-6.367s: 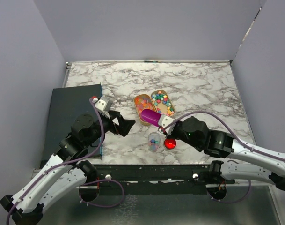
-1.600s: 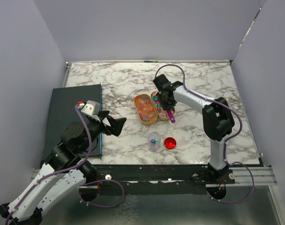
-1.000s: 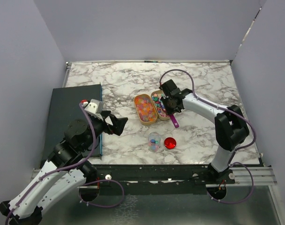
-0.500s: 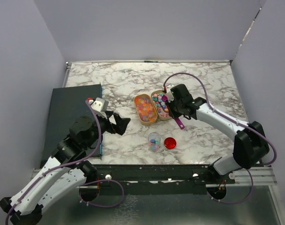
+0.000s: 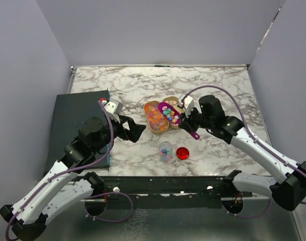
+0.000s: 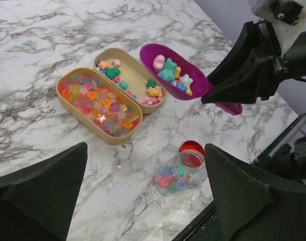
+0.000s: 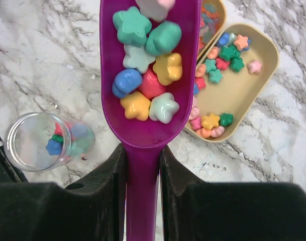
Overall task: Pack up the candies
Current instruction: Place the fake candies in the packing bottle.
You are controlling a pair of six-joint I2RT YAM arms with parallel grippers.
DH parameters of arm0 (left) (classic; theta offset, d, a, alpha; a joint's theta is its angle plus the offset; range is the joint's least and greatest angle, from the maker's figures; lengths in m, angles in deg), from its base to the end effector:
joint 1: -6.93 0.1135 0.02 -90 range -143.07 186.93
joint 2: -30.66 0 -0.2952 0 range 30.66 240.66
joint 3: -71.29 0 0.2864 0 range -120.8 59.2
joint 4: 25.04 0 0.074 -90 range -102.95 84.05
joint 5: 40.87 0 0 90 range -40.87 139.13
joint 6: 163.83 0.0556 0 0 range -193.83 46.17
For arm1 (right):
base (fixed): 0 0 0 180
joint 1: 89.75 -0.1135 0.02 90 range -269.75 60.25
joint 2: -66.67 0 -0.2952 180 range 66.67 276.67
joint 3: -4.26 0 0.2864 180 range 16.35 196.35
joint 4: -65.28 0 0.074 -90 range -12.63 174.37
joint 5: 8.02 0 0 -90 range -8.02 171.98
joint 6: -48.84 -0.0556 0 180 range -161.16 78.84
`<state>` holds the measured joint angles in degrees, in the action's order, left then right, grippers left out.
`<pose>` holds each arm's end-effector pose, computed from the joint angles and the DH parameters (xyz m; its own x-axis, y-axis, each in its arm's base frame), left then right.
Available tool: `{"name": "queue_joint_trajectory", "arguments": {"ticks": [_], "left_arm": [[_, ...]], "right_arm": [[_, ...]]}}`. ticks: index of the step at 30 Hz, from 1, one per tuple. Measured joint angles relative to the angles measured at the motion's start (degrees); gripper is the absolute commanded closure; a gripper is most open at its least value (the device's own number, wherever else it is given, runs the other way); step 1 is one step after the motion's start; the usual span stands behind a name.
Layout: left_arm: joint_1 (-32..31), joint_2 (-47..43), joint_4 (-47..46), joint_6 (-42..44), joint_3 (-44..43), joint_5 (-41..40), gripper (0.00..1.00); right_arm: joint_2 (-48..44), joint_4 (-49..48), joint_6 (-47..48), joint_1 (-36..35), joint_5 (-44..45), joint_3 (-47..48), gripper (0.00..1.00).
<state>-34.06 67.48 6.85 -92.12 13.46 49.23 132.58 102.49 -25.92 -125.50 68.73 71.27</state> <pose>0.1345 -0.1170 0.3686 -0.3415 -0.1190 -0.9323 0.5793 0.7545 -0.3085 0.2274 0.1794 0.3130 -0.2725 -0.5114 -0.8150 -0.8194 0.5673 -0.0820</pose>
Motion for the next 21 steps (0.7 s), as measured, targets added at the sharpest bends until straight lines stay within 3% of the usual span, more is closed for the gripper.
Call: {"name": "queue_joint_trajectory", "arguments": {"ticks": [8, 21], "left_arm": [[0.0, 3.93, -0.42, -1.07, -4.39, 4.9, 0.01], [0.0, 8.76, -0.42, -1.18, -3.69, 7.8, 0.01]], "right_arm": [[-1.51, 4.72, 3.34, -5.92, -1.11, 0.2, 0.99], [-5.18, 15.39, 8.0, -12.63, -0.98, 6.69, 0.99]]}}
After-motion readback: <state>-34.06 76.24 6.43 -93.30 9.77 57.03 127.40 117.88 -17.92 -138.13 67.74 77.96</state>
